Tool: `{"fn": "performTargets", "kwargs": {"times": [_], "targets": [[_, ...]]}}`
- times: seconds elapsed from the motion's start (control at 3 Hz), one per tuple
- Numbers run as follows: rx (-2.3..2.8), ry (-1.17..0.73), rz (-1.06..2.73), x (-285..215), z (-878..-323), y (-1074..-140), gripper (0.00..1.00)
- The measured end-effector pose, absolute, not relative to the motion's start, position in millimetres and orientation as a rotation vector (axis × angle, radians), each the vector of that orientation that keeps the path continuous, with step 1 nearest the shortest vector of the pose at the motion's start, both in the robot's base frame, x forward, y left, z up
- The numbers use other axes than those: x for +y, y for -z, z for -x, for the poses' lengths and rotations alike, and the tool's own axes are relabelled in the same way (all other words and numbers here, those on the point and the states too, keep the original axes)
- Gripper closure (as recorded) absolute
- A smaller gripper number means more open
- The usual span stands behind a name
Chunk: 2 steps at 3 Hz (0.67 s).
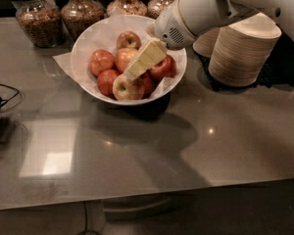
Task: Pick apple from white bowl
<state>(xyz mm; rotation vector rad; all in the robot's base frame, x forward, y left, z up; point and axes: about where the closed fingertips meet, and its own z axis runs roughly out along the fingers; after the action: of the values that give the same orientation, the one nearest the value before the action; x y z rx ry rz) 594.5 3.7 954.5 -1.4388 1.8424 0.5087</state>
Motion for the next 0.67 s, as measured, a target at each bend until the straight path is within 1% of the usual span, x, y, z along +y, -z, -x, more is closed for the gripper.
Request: {"fn": "performTargets", "kwargs": {"times": [0.33,0.67], "targets": [[1.868,-0.503,1.398,5,-602,-953,0.2],[1.853,-0.536,1.375,9,-600,-965,0.21]]}}
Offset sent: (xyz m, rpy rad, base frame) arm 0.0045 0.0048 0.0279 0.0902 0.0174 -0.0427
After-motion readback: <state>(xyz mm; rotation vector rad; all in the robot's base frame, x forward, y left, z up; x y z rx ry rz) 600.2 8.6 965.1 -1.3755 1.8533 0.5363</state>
